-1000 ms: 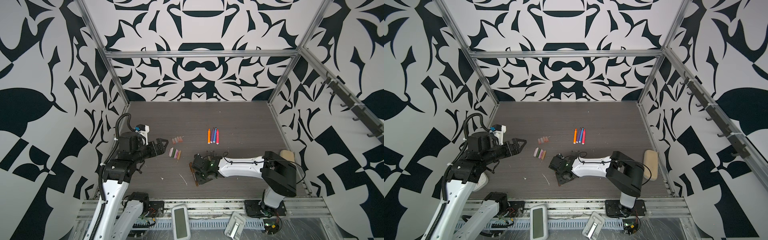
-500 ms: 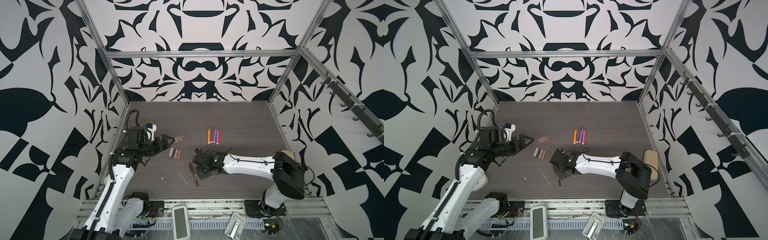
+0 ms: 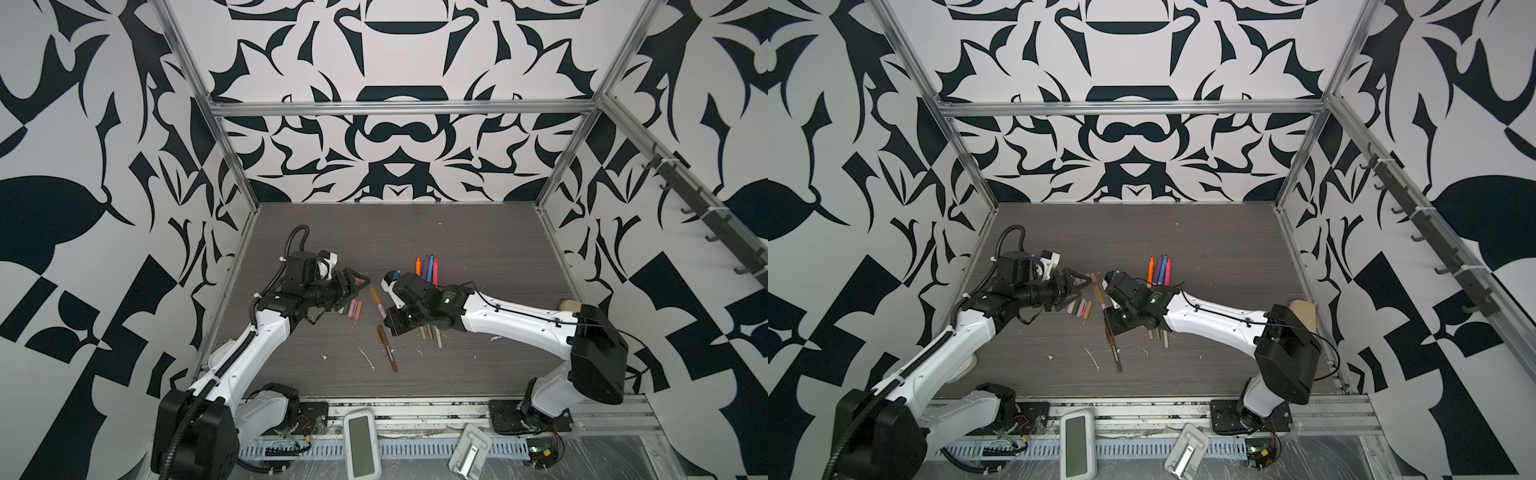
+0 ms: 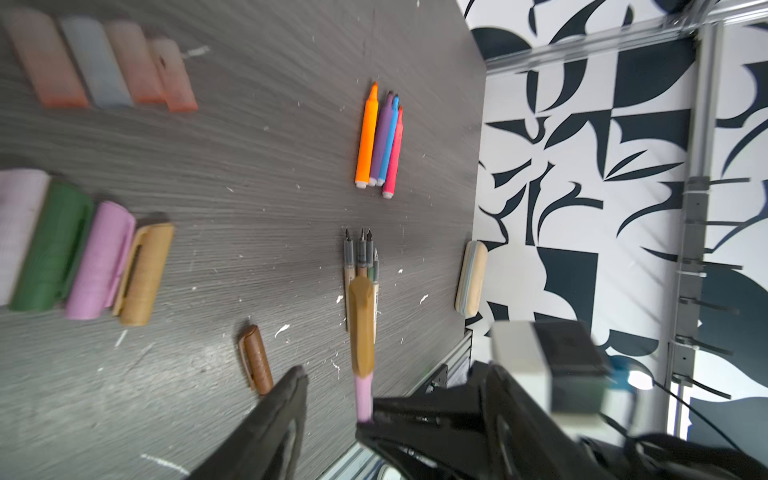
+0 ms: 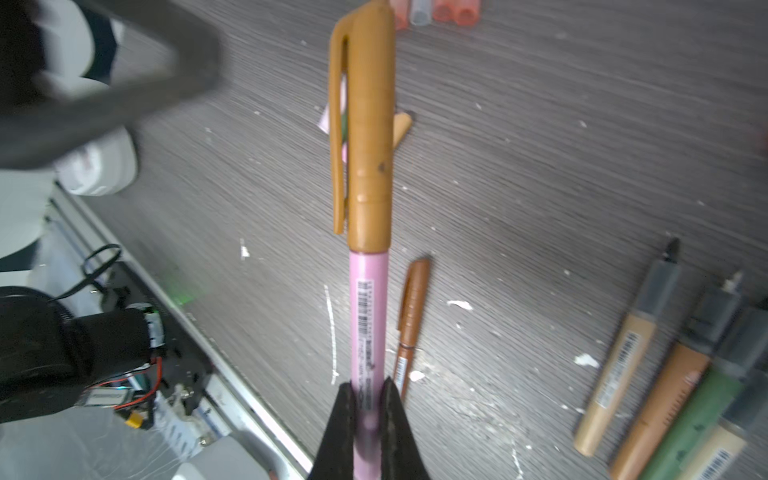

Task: Open the pen caps
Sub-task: 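Lift the pink pen toward the left gripper while the left reaches its tan cap, then pull the tan cap off with the left gripper while the right holds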

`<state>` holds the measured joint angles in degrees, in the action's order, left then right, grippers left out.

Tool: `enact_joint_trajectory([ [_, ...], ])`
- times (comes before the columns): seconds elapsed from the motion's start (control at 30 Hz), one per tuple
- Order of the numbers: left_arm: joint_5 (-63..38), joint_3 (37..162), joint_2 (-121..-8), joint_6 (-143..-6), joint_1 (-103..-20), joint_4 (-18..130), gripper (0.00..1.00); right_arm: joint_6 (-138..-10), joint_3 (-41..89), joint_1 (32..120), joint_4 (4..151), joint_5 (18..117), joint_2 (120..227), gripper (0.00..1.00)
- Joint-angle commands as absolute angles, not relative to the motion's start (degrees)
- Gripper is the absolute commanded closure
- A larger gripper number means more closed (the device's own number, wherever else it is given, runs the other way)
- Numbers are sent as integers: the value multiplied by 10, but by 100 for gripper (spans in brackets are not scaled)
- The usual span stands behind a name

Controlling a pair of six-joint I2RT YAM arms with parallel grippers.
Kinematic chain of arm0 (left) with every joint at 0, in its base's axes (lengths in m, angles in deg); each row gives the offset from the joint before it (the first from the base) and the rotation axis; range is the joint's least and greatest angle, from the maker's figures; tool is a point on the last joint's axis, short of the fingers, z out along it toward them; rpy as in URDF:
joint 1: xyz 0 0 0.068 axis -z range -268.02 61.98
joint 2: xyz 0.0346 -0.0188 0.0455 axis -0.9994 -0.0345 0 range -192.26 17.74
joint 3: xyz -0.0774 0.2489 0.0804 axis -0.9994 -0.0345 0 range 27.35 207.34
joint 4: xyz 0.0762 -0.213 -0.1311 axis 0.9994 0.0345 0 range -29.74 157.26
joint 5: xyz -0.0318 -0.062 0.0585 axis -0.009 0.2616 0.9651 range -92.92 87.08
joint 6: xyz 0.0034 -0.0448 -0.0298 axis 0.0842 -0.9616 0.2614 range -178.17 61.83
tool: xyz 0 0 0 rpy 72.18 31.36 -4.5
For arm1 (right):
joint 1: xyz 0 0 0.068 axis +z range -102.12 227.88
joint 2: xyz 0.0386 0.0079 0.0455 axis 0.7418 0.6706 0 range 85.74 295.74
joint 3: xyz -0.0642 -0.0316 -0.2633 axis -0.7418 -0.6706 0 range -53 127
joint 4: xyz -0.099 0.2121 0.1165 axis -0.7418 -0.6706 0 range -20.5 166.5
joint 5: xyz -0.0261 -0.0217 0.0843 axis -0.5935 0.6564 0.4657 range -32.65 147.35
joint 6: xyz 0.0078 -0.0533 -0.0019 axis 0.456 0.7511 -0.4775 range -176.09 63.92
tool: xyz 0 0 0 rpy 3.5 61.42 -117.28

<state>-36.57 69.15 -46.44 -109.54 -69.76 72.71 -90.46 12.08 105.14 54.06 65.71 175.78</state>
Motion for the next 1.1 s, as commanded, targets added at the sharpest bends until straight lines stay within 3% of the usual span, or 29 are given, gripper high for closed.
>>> enact_joint_trajectory([
  [0.0,-351,689,-483,-1113,-678,690,30,-898,140,1054,554,673,1736,100],
  [0.13,-340,697,-510,-1115,-658,689,32,-904,135,1054,559,679,1726,100],
  [0.27,-336,705,-529,-1115,-639,683,43,-910,128,1054,565,682,1718,100],
  [0.37,-333,709,-536,-1115,-630,682,56,-912,121,1054,567,680,1711,100],
  [0.5,-333,711,-537,-1115,-624,680,85,-915,115,1054,566,675,1705,100],
  [0.53,-333,711,-536,-1115,-623,680,95,-919,115,1054,566,674,1705,97],
  [0.57,-333,712,-533,-1114,-621,680,100,-922,116,1054,564,671,1704,81],
  [0.63,-334,712,-530,-1115,-620,680,100,-921,116,1054,562,665,1703,56],
  [0.7,-333,710,-525,-1115,-619,681,100,-923,116,1054,565,665,1705,47],
  [0.9,-337,708,-516,-1120,-617,681,100,-921,129,1049,569,667,1731,47],
  [1.03,-339,709,-505,-1122,-616,682,100,-922,126,1042,583,666,1740,55],
  [1.07,-337,708,-503,-1119,-617,684,100,-921,125,1041,587,667,1741,61],
])
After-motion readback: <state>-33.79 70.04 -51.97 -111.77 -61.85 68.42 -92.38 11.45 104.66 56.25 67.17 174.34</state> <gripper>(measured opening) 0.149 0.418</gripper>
